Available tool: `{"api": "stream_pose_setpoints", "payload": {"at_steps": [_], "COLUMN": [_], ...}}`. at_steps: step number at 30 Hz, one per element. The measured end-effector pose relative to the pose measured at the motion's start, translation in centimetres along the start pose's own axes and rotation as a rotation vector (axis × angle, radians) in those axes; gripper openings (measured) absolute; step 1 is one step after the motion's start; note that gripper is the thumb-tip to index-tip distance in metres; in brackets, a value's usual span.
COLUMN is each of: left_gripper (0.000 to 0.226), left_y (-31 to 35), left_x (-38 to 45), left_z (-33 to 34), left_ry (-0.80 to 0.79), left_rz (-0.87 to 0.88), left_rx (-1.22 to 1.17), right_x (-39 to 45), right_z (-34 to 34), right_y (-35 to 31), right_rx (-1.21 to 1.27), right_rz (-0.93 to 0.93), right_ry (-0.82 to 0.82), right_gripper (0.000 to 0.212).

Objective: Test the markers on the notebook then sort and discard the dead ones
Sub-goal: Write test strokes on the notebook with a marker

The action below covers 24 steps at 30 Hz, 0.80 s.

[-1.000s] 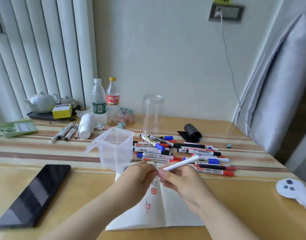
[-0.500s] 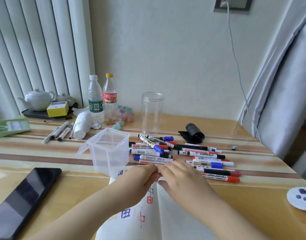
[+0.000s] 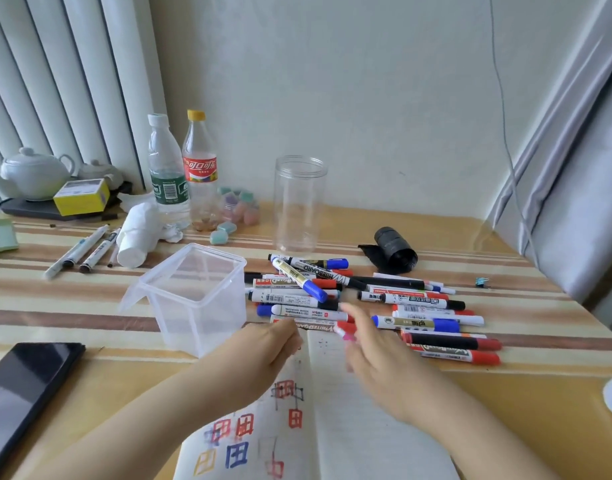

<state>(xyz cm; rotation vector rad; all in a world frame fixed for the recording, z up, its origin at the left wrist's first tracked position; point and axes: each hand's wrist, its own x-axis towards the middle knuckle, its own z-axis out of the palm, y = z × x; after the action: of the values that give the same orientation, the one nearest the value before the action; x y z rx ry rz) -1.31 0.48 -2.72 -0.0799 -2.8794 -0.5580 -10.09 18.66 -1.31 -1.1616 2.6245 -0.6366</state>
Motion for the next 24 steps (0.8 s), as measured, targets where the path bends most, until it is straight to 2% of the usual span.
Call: {"api": "stream_pose_setpoints", "payload": {"at_steps": [3,6,9,11,15,17,19,24], "left_gripper": [0.014,0.013,0.019,0.023,0.017,0.017,0.02,0.036], "left_y": [0.2,0.6,0.3,-0.1,-0.4,-0.3,-0.4,-0.6], "left_x": [0.2,0.4,0.6,0.6,0.5,0.5,0.2,-0.5], "left_z": [-0.3,0.0,1.0,2.0,3.8,4.2,4.6,4.9], "left_ry": [0.004,0.024,0.063,0.109,0.18,0.214,0.24,0.231], "left_rz": [0.008,0.059,0.11,0.169,0.211,0.169,0.141,0.18], "left_rx": [-0.004,-0.023,0.008,0.037,0.08,0.051,0.04,0.063], "right_x": [0.8,1.8,2.4,2.5,2.9,3.2,3.3,3.5], "right_z": [-0.9,-0.7,-0.6,-0.3,1.0,1.6,2.0,2.8], "right_y": [0.4,0.1,0.1,0.1,0.4,0.7,1.2,1.9], "right_rx": [0.271,0.793,1.379,1.591,1.603,1.38,1.1,0.899], "right_rz": [0.096,0.176,0.307,0.328,0.305,0.297,0.298,0.212], "right_ry": [0.012,0.084,0.03,-0.043,-0.031,0.038,0.1,0.154], "right_gripper": [0.039,0.019,0.026,0.028,0.024,0.018,0.032,0.028]}}
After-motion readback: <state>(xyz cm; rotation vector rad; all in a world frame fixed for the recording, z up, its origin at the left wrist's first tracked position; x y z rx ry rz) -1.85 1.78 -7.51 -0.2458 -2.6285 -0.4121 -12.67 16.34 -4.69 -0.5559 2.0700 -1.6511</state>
